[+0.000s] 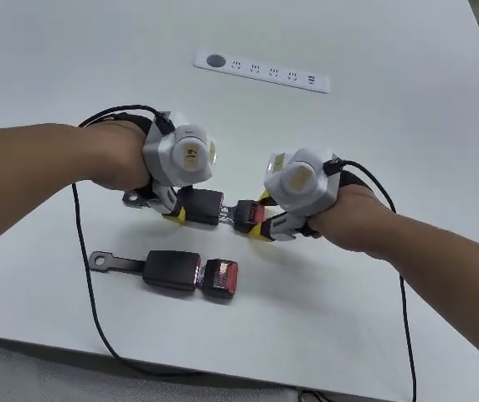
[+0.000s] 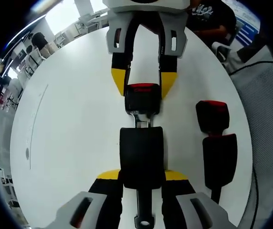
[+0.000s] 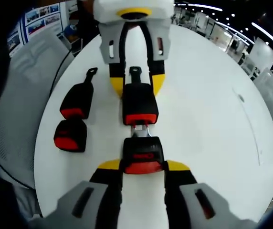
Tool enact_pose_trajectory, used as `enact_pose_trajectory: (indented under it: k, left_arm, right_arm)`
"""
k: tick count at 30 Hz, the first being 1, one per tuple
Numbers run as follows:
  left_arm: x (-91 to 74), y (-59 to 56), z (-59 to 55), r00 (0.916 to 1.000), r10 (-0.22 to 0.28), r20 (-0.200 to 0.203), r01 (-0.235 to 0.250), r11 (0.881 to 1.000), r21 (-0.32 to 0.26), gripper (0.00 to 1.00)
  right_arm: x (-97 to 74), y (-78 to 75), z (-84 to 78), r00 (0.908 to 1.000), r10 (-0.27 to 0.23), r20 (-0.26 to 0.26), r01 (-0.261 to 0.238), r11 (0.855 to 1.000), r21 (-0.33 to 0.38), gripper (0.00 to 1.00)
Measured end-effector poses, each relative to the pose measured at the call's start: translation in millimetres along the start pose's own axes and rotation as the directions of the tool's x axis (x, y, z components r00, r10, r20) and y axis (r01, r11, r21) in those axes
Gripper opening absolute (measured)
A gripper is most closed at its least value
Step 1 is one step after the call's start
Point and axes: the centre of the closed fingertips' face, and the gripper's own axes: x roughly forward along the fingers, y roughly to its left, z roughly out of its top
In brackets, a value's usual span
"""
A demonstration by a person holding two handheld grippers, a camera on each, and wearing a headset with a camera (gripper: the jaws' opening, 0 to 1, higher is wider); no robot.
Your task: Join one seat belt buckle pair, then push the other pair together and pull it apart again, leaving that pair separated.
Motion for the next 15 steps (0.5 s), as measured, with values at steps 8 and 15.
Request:
enact_pose_trajectory:
  k: [8,15]
  left_arm:
    - [0.1,0.7,1.0,1.0000,-0.005,0.002,0.005,1.000,-0.006,0.31]
    - [0.4,0.4,1.6,0.9998,-0.019,-0.001,0.019,1.000,0.001,0.31]
  right_arm:
    - [1.2,0.4,2.1,1.0000,0.009,0.002,-0.009,1.000,0.019,0.32]
    - [3.6,0.0,4.7,0.9999,0.014,0.007,-0.014,1.000,0.018,0.32]
